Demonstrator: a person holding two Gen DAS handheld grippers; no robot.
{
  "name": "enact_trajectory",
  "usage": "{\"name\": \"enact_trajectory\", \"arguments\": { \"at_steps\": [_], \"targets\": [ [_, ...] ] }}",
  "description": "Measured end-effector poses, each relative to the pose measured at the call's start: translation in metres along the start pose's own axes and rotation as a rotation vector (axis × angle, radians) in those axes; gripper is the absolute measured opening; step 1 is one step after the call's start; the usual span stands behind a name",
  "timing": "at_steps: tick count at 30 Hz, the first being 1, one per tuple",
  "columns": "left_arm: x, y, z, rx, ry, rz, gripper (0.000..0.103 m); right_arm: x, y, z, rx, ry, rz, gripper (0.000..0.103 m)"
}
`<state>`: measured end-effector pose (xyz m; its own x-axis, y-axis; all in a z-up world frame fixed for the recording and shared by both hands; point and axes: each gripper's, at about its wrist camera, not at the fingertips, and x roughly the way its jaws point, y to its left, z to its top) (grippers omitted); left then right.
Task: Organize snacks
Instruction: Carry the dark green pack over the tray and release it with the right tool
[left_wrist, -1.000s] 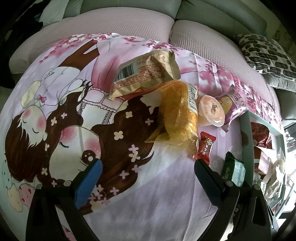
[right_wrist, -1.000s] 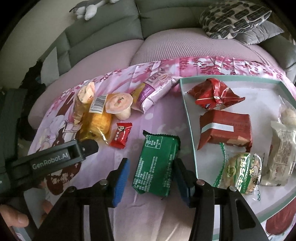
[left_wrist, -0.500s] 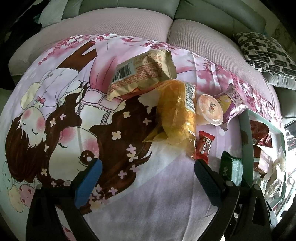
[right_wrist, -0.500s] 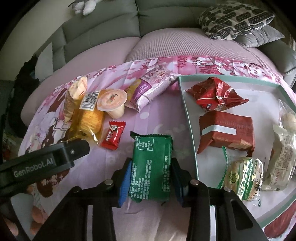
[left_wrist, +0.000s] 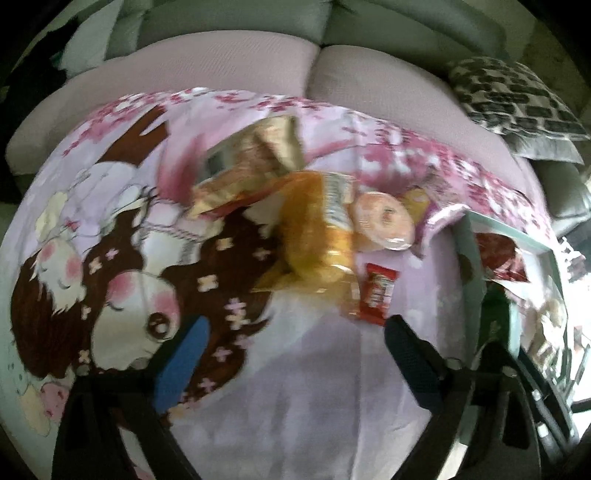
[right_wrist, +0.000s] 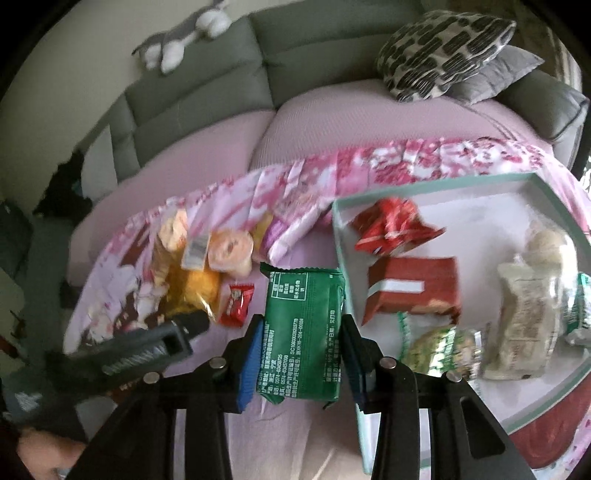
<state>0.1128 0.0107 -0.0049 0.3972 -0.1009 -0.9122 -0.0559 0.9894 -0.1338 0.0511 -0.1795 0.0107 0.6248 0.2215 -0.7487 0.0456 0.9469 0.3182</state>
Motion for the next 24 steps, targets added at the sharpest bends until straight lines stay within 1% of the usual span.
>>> {"name": "enact_trajectory", "arguments": {
  "at_steps": [2,3,4,5,8,10,12,14,17,22,24],
  "targets": [
    [0.001,-0.007,-0.001,0.032,0.001,-0.038,0.079,-0.007,-0.007,0.004,0.017,-0.023,-0.003,0.043],
    [0.002,-0.012,-0.002,0.051,0.003,-0.049,0.076,-0.01,-0.011,0.007,0.027,-0.032,-0.006,0.043],
    [0.004,-0.018,-0.002,0.075,0.006,-0.056,0.068,-0.013,-0.016,0.008,0.04,-0.038,-0.008,0.043],
    [0.006,-0.024,-0.003,0.099,0.012,-0.061,0.057,-0.013,-0.019,0.009,0.05,-0.039,-0.009,0.043],
    [0.01,-0.036,-0.004,0.145,0.02,-0.091,0.042,-0.015,-0.035,0.011,0.093,-0.038,-0.014,0.043],
    [0.01,-0.044,-0.004,0.172,0.007,-0.107,0.039,-0.017,-0.045,0.013,0.119,-0.043,-0.015,0.043],
    [0.009,-0.051,-0.002,0.2,-0.021,-0.111,0.038,-0.018,-0.053,0.014,0.14,-0.048,-0.016,0.043],
    [0.011,-0.056,0.0,0.213,-0.024,-0.112,0.036,-0.019,-0.059,0.015,0.157,-0.048,-0.013,0.043],
    [0.014,-0.058,0.0,0.217,-0.021,-0.117,0.036,-0.019,-0.067,0.016,0.178,-0.046,-0.005,0.043],
    [0.021,-0.058,0.006,0.189,-0.066,-0.086,0.036,-0.019,-0.075,0.016,0.204,-0.042,0.015,0.043],
    [0.025,-0.06,0.007,0.196,-0.074,-0.078,0.036,-0.019,-0.079,0.016,0.214,-0.041,0.02,0.043]
  ]
}}
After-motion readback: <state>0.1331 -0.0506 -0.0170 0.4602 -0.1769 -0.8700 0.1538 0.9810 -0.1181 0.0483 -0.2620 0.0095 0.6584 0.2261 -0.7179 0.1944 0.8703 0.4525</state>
